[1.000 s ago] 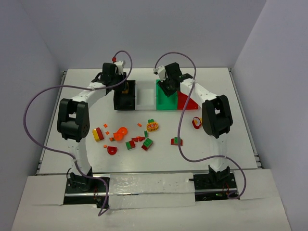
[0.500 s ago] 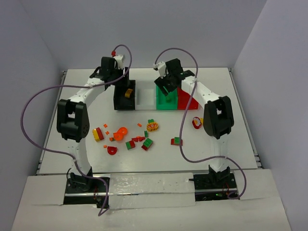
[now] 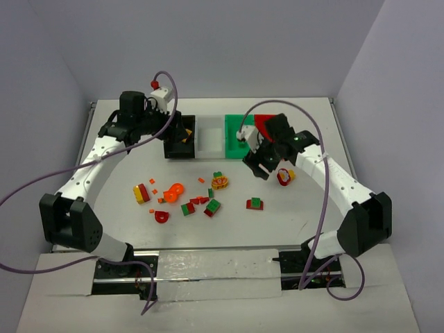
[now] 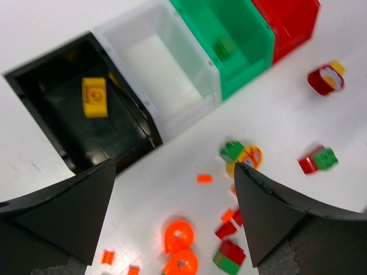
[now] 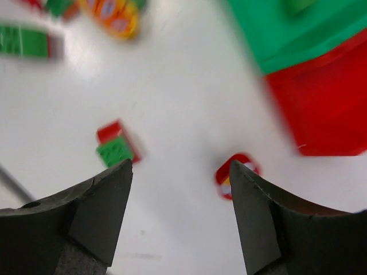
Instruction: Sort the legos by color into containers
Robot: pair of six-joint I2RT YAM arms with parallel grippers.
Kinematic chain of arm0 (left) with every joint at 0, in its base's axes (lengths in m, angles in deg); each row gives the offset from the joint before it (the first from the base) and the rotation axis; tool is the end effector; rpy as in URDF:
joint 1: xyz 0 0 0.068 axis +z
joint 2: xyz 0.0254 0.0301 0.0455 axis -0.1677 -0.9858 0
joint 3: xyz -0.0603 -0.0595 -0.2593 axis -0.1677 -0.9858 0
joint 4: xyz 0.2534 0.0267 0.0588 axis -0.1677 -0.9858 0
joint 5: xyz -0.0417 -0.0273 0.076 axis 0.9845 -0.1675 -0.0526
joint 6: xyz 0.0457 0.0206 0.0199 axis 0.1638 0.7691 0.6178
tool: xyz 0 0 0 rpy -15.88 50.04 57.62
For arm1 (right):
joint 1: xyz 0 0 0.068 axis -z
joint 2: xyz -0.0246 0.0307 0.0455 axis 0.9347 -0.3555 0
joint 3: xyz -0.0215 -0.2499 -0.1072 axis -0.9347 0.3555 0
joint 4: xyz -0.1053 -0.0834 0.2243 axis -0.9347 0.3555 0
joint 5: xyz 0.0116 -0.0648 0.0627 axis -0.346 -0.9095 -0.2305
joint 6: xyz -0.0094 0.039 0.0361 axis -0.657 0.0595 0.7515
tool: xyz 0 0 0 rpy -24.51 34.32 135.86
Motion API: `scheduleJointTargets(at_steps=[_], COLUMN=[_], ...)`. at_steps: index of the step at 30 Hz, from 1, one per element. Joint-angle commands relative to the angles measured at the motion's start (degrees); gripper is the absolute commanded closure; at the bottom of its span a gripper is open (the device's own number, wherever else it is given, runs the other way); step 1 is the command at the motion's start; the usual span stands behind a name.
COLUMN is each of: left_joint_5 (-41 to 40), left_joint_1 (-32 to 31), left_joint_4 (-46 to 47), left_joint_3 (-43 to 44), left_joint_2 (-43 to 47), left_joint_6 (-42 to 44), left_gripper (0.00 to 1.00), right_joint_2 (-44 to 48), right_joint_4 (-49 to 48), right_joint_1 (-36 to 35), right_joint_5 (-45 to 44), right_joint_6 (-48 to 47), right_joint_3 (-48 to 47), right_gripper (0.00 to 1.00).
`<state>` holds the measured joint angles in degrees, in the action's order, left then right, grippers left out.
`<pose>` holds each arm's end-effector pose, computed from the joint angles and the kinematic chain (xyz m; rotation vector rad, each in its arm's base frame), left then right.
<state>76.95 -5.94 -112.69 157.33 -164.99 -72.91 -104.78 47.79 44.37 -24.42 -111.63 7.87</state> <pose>0.3237 -0.1060 0.3439 0.5517 2.0840 -0.6265 0.2576 0.1293 0.3031 -1.3036 2.1809 0.2838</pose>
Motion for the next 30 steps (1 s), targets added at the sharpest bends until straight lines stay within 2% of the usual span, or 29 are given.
scheduleJointTargets(at_steps=[1, 8, 30], left_joint_5=[5.38, 5.67, 4.81], left_joint_1=[-0.14, -0.14, -0.14], left_joint_4=[-2.16, -3.4, -1.82], left_joint_3=[-3.23, -4.75, -7.62], left_joint_2=[3.23, 5.21, 5.01], left_joint_6=[0.79, 0.79, 1.76], left_gripper=[0.05, 0.05, 0.05], right_joint_2=[0.74, -3.91, -8.84], right_joint_4=[5.46, 2.04, -2.75], right_joint_1=[-4.96, -9.22, -11.58], right_joint_5=[-2.34, -5.29, -4.65], right_joint_6=[-2.7, 0.7, -0.05], right_joint_3=[7.16, 9.84, 12.38], right_gripper=[0.24, 0.2, 0.18])
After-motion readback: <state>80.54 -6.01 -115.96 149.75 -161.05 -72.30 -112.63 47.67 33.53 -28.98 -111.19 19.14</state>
